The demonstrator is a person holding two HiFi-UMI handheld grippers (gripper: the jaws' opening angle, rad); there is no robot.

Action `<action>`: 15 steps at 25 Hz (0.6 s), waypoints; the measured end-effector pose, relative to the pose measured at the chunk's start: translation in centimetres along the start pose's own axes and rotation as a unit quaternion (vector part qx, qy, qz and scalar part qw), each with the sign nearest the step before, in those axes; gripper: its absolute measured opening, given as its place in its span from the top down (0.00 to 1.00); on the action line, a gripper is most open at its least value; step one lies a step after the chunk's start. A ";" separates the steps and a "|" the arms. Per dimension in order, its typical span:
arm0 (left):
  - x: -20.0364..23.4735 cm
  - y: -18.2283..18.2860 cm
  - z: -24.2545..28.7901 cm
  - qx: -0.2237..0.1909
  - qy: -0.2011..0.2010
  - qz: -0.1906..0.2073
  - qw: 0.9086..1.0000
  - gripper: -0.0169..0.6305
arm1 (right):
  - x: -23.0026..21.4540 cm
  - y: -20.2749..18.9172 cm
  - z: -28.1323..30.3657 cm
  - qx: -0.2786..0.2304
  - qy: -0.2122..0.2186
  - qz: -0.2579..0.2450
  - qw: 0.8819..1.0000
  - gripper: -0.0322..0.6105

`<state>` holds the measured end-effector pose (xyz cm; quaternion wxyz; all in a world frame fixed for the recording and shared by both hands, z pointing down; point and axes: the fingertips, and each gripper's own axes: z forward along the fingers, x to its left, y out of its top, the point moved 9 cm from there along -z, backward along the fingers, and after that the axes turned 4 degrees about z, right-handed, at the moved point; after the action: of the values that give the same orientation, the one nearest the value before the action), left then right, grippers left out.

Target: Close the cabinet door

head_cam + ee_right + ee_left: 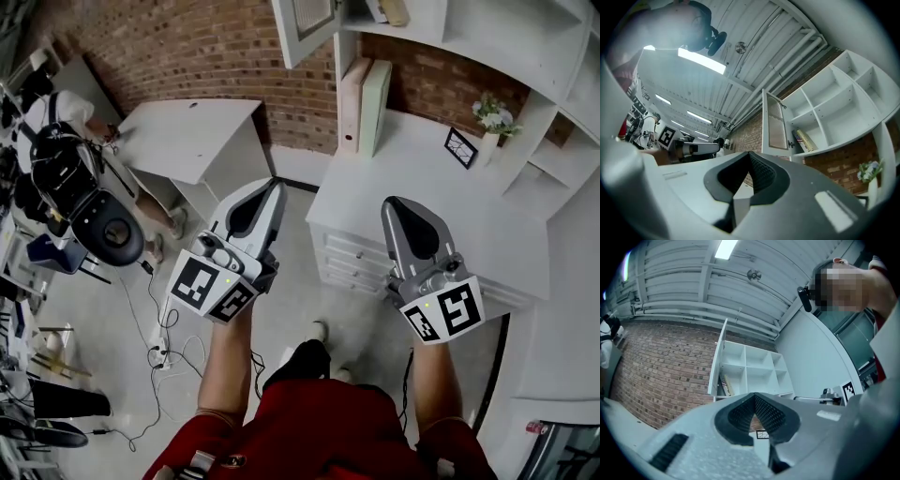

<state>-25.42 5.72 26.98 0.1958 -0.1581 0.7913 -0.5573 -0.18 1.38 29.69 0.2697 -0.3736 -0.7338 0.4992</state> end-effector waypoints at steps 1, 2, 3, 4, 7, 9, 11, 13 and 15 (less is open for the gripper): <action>1.0 -0.5 0.7 -0.002 -0.002 -0.001 1.000 0.97 | -0.5 -0.4 0.7 0.001 -0.004 -0.004 1.000 0.93; 2.0 -1.0 1.4 -0.003 -0.005 -0.002 1.000 0.97 | -1.1 -0.7 1.5 0.002 -0.008 -0.009 1.000 0.93; 3.0 -1.4 2.3 -0.004 -0.009 -0.002 1.000 0.97 | -1.7 -1.1 2.3 0.002 -0.013 -0.012 1.000 0.93; 4.0 -1.9 3.1 -0.004 -0.012 -0.002 1.000 0.97 | -2.3 -1.5 3.2 0.003 -0.016 -0.015 1.000 0.93; 7.1 -2.7 5.7 -0.005 -0.027 0.002 1.000 0.97 | -3.9 -2.4 5.9 0.005 -0.026 -0.023 0.999 0.93; 9.2 -3.0 7.4 -0.008 -0.035 0.002 0.999 0.97 | -4.9 -2.8 7.7 0.004 -0.035 -0.028 0.999 0.93; 11.3 -3.3 8.9 -0.010 -0.040 0.001 0.999 0.97 | -5.7 -3.3 9.2 0.004 -0.044 -0.031 0.999 0.93; 13.2 -3.5 10.1 -0.011 -0.044 0.001 0.999 0.97 | -6.4 -4.1 10.5 0.006 -0.053 -0.032 0.998 0.93; 14.9 -3.7 11.4 -0.011 -0.052 0.001 0.999 0.97 | -6.9 -4.8 11.7 0.008 -0.062 -0.033 0.997 0.93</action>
<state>-32.79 -11.84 25.05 0.2358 -0.1883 0.7860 -0.5395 -6.52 -11.52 29.81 0.2431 -0.3149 -0.7570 0.5183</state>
